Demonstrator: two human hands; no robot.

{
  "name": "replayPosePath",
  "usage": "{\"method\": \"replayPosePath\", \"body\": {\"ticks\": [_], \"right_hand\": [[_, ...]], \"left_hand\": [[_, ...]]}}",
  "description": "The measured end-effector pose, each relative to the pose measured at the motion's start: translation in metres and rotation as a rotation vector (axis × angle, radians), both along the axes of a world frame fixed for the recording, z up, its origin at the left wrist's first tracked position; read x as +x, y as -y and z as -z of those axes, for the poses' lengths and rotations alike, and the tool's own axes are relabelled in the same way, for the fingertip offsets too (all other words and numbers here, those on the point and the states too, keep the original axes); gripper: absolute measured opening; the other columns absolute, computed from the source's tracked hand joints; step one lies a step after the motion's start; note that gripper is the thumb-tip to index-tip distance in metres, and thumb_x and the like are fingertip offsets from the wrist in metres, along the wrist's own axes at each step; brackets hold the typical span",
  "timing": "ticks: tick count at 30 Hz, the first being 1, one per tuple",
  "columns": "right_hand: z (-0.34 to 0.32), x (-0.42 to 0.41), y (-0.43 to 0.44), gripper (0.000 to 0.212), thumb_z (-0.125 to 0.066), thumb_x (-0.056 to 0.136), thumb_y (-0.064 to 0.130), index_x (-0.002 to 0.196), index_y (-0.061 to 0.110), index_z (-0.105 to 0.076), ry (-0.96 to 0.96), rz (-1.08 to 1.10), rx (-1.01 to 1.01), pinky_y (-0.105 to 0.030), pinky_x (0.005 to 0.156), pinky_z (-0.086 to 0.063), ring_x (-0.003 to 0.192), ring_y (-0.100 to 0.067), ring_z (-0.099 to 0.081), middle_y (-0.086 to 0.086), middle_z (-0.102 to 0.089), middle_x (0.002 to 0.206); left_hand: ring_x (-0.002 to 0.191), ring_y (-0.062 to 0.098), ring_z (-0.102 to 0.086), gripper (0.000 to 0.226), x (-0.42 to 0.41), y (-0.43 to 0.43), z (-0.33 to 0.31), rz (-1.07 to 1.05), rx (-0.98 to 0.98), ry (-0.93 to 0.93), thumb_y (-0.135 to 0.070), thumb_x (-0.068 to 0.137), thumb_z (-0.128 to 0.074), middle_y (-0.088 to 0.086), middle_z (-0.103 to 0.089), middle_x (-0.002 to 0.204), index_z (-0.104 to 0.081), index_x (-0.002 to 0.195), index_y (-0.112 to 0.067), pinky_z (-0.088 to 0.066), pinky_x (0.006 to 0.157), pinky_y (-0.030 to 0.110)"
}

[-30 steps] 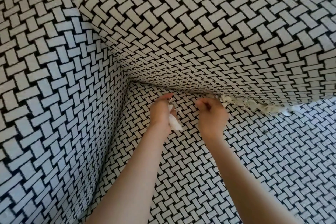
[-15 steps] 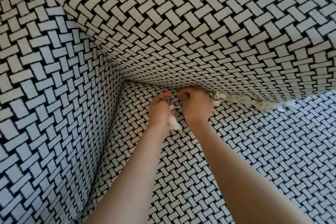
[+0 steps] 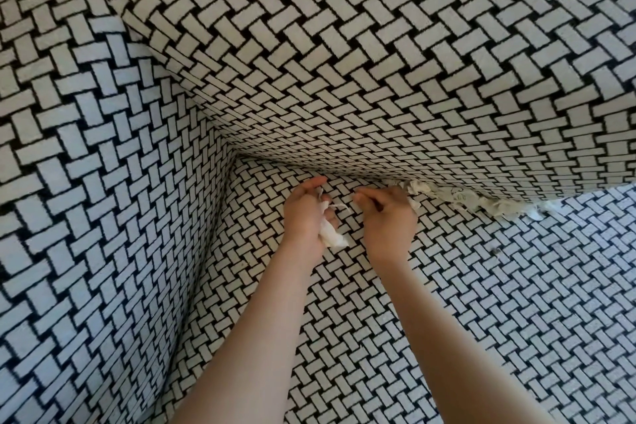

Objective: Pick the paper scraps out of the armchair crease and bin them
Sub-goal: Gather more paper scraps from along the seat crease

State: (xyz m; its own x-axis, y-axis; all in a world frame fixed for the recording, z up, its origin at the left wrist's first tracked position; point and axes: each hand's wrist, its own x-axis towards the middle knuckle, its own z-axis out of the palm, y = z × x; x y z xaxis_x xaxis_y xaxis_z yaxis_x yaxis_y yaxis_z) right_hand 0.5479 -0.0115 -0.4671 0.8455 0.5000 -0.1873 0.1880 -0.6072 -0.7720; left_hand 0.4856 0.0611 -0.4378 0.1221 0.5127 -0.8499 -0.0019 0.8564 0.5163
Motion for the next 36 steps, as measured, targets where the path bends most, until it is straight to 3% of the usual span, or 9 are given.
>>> {"method": "replayPosePath", "body": {"ticks": [6, 10, 15, 18, 21, 24, 29, 33, 36], "right_hand": [[-0.001, 0.001, -0.008, 0.019, -0.056, 0.09, 0.026, 0.101, 0.022, -0.071, 0.161, -0.129, -0.181, -0.022, 0.057, -0.029, 0.095, -0.017, -0.056, 0.003, -0.06, 0.111], [-0.004, 0.002, -0.012, 0.02, -0.049, 0.094, 0.019, 0.1, 0.014, -0.067, 0.246, -0.19, -0.26, -0.025, 0.063, -0.033, 0.095, -0.027, -0.056, -0.003, -0.056, 0.117], [-0.009, 0.003, 0.013, 0.012, -0.058, 0.084, 0.013, 0.081, 0.007, -0.068, 0.542, -0.275, -0.077, -0.019, 0.04, -0.037, 0.063, -0.023, -0.063, -0.01, -0.064, 0.096], [-0.003, 0.024, 0.026, 0.011, -0.076, 0.069, 0.001, 0.072, 0.01, -0.071, 0.726, -0.294, -0.184, -0.032, 0.06, -0.052, 0.079, -0.029, -0.066, -0.007, -0.07, 0.096], [-0.002, 0.033, 0.026, 0.022, -0.077, 0.059, -0.007, 0.075, 0.008, -0.073, 0.776, -0.391, -0.321, -0.041, 0.081, -0.051, 0.088, -0.028, -0.067, -0.006, -0.072, 0.097], [-0.002, 0.034, 0.022, 0.043, -0.07, 0.055, -0.013, 0.095, 0.004, -0.072, 0.706, -0.448, -0.361, -0.048, 0.085, -0.05, 0.09, -0.032, -0.067, -0.011, -0.072, 0.097], [-0.017, 0.051, 0.011, 0.047, -0.049, 0.085, -0.004, 0.128, 0.014, -0.051, 0.509, -0.611, -0.595, -0.037, 0.099, -0.04, 0.12, -0.03, -0.048, -0.006, -0.057, 0.127], [-0.02, 0.058, 0.012, 0.043, -0.049, 0.089, 0.002, 0.13, 0.015, -0.048, 0.539, -0.693, -0.59, -0.032, 0.098, -0.041, 0.12, -0.025, -0.048, -0.005, -0.055, 0.128], [-0.01, 0.057, 0.018, 0.042, -0.056, 0.076, -0.014, 0.113, 0.004, -0.062, 0.535, -0.595, -0.387, -0.041, 0.09, -0.049, 0.108, -0.034, -0.058, -0.015, -0.066, 0.111]], "left_hand": [[0.034, 0.006, -0.027, 0.038, -0.002, 0.003, 0.001, 0.01, 0.034, 0.021, -0.005, 0.096, -0.027, -0.001, -0.041, 0.059, -0.059, 0.083, -0.021, -0.024, 0.034, 0.01], [0.03, 0.005, -0.027, 0.038, -0.001, 0.004, -0.001, 0.012, 0.047, 0.012, -0.006, 0.097, -0.029, -0.001, -0.041, 0.059, -0.059, 0.08, -0.022, -0.023, 0.033, 0.01], [0.036, 0.006, -0.031, 0.036, 0.002, 0.006, -0.003, 0.005, 0.042, -0.015, -0.008, 0.098, -0.033, -0.001, -0.043, 0.059, -0.058, 0.077, -0.022, -0.026, 0.034, 0.011], [0.026, 0.003, -0.032, 0.039, 0.003, 0.008, -0.003, 0.01, 0.047, 0.001, -0.001, 0.096, -0.027, 0.0, -0.042, 0.058, -0.057, 0.078, -0.019, -0.027, 0.033, 0.01], [0.024, 0.002, -0.032, 0.042, 0.006, 0.008, -0.004, 0.02, 0.04, -0.001, 0.0, 0.095, -0.025, 0.002, -0.041, 0.059, -0.057, 0.076, -0.018, -0.026, 0.032, 0.008], [0.023, 0.003, -0.032, 0.04, 0.007, 0.009, -0.005, 0.026, 0.025, -0.006, -0.003, 0.097, -0.028, 0.001, -0.041, 0.059, -0.057, 0.076, -0.019, -0.024, 0.032, 0.007], [0.038, 0.007, -0.032, 0.035, 0.006, 0.013, -0.007, 0.096, 0.028, -0.026, -0.01, 0.098, -0.034, -0.001, -0.046, 0.063, -0.059, 0.077, -0.022, -0.026, 0.033, 0.012], [0.047, 0.009, -0.034, 0.036, 0.01, 0.013, -0.006, 0.123, 0.068, -0.051, -0.009, 0.098, -0.033, -0.001, -0.046, 0.064, -0.058, 0.078, -0.023, -0.029, 0.04, 0.016], [0.038, 0.006, -0.036, 0.037, 0.015, 0.016, -0.007, 0.11, 0.1, -0.047, -0.007, 0.098, -0.032, -0.001, -0.045, 0.06, -0.057, 0.075, -0.022, -0.029, 0.035, 0.012]]}}
